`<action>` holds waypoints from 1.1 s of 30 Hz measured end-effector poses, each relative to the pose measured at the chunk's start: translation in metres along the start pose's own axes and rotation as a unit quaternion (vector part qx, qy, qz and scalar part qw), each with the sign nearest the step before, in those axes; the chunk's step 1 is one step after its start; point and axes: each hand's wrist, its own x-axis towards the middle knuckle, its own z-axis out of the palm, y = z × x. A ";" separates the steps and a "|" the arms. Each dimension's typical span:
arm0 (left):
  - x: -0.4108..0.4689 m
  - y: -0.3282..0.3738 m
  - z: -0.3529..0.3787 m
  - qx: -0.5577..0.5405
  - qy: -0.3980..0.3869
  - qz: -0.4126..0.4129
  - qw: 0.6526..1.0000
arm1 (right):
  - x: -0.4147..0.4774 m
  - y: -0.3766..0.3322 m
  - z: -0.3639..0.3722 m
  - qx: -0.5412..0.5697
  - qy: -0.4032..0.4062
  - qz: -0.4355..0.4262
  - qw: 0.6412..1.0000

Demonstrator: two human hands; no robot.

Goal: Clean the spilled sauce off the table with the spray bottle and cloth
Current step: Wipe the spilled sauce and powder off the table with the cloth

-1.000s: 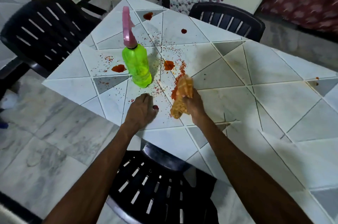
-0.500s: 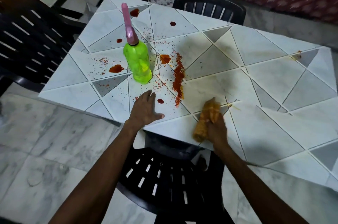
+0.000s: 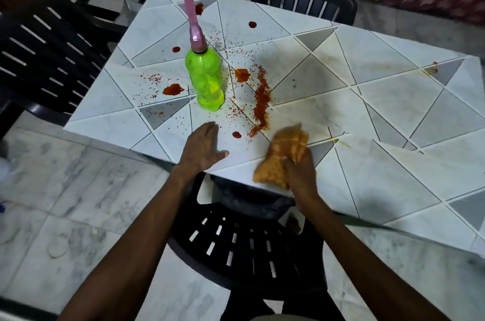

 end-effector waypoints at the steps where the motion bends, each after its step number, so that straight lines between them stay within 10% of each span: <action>1: -0.002 -0.004 0.000 -0.003 0.001 -0.003 1.000 | -0.012 0.008 -0.008 0.005 0.005 0.011 1.000; 18: -0.007 -0.022 0.000 -0.020 0.020 -0.008 1.000 | 0.047 -0.050 0.131 0.217 0.092 0.046 0.971; 33: -0.024 0.039 0.003 -0.127 0.049 -0.007 0.991 | 0.029 -0.011 -0.030 0.337 -0.074 0.090 0.934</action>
